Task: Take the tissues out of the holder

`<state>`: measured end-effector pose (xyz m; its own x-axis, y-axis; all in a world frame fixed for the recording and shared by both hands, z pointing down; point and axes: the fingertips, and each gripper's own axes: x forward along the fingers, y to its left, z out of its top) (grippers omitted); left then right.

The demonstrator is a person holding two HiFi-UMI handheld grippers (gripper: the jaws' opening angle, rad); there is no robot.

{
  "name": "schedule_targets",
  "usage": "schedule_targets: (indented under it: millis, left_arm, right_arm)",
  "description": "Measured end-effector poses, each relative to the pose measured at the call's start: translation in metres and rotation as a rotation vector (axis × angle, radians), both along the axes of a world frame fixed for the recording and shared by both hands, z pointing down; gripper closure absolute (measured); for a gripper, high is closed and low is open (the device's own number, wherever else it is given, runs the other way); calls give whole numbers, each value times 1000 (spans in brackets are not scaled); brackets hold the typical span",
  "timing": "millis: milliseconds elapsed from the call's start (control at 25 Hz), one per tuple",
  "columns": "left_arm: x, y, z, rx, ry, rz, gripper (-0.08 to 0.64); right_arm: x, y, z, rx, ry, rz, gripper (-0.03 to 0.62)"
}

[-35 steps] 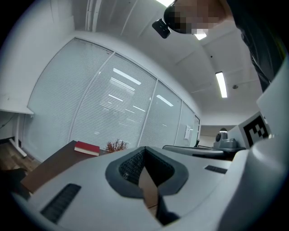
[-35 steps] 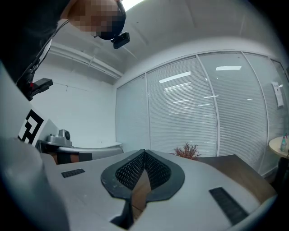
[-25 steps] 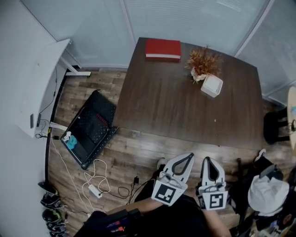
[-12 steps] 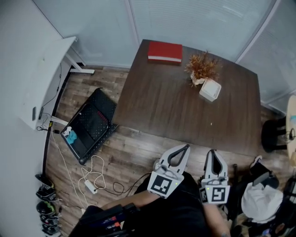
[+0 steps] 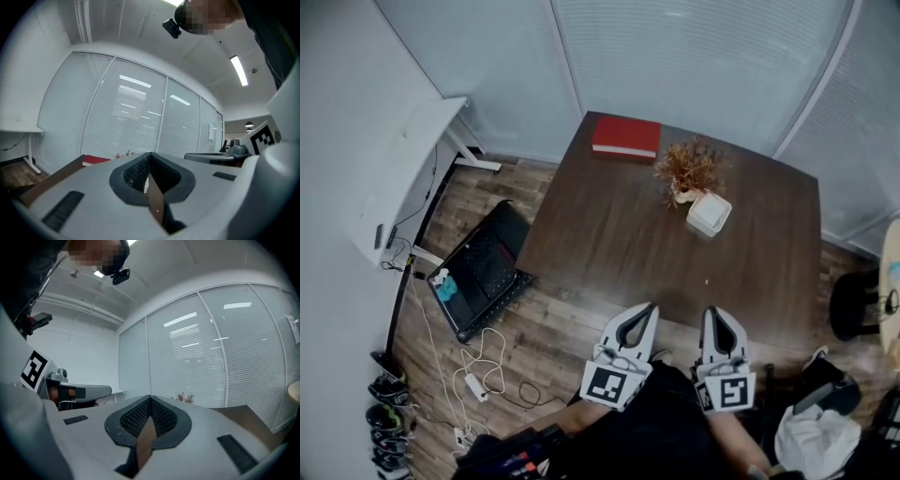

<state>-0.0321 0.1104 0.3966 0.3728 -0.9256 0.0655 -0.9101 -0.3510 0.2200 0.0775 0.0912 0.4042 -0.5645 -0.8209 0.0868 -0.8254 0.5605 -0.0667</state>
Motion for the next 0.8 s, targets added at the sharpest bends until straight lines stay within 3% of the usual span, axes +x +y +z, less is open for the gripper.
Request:
schedule_targets:
  millis: [440,560,800]
  left_arm:
    - [33,-15,-1,36,-36,-72,561]
    - [39,-12,-1,62,-58,-47,561]
    - [54,-39,11,52,-30,28,561]
  right_arm:
    - [52,-12,15,-28,-79,-62,583]
    - [49,-7,39,-119,-82,-87,583]
    - [55,-26,57,-154,-21,-63,583]
